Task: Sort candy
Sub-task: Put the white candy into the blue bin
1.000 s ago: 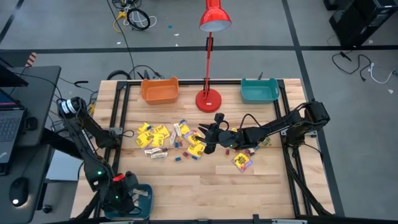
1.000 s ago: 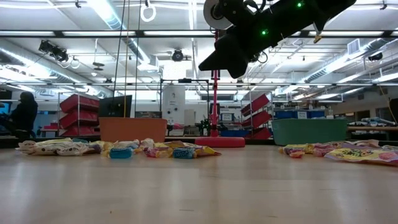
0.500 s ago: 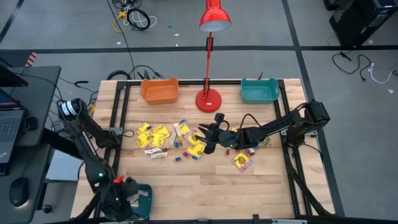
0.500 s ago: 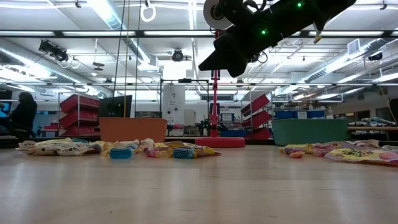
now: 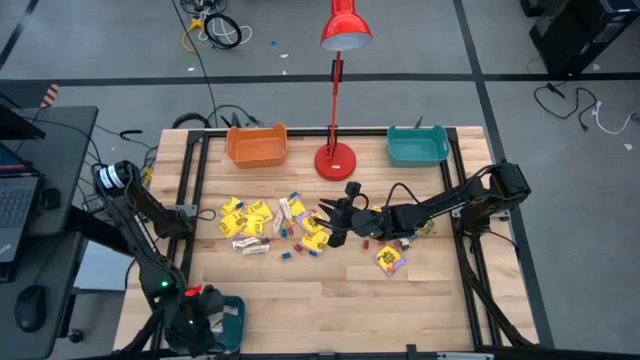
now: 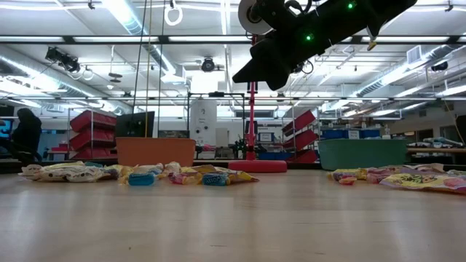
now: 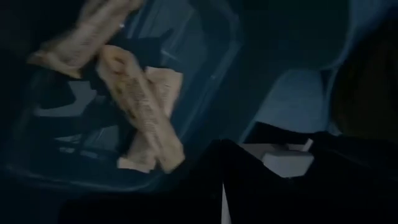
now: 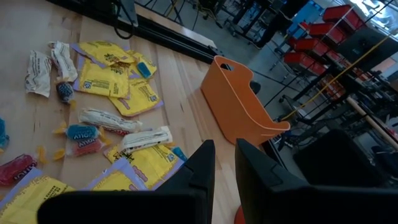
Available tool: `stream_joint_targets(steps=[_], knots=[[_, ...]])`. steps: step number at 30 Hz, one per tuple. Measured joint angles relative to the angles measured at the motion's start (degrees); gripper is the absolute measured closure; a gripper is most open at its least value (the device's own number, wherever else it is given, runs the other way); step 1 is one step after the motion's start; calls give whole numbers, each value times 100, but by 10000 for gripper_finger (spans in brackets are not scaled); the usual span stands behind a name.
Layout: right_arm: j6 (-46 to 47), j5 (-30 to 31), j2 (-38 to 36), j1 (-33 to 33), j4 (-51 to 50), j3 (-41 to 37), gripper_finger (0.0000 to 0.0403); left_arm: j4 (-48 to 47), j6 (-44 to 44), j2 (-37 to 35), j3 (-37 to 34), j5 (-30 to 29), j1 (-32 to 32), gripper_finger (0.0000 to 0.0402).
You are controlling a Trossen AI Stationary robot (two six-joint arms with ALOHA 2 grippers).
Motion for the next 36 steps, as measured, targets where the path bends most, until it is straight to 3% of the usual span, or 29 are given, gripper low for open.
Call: stream_joint_targets(steps=[19, 26, 36], knots=[[2, 0, 2, -4, -4, 0, 353, -294, -5, 155, 0, 128, -1, 401], [-28, 0, 1, -6, -2, 0, 353, -107, 35, 581, 2, 381, -2, 401], [-2, 0, 2, -24, -2, -2, 353, -459, 76, 542, 2, 777, -43, 401]])
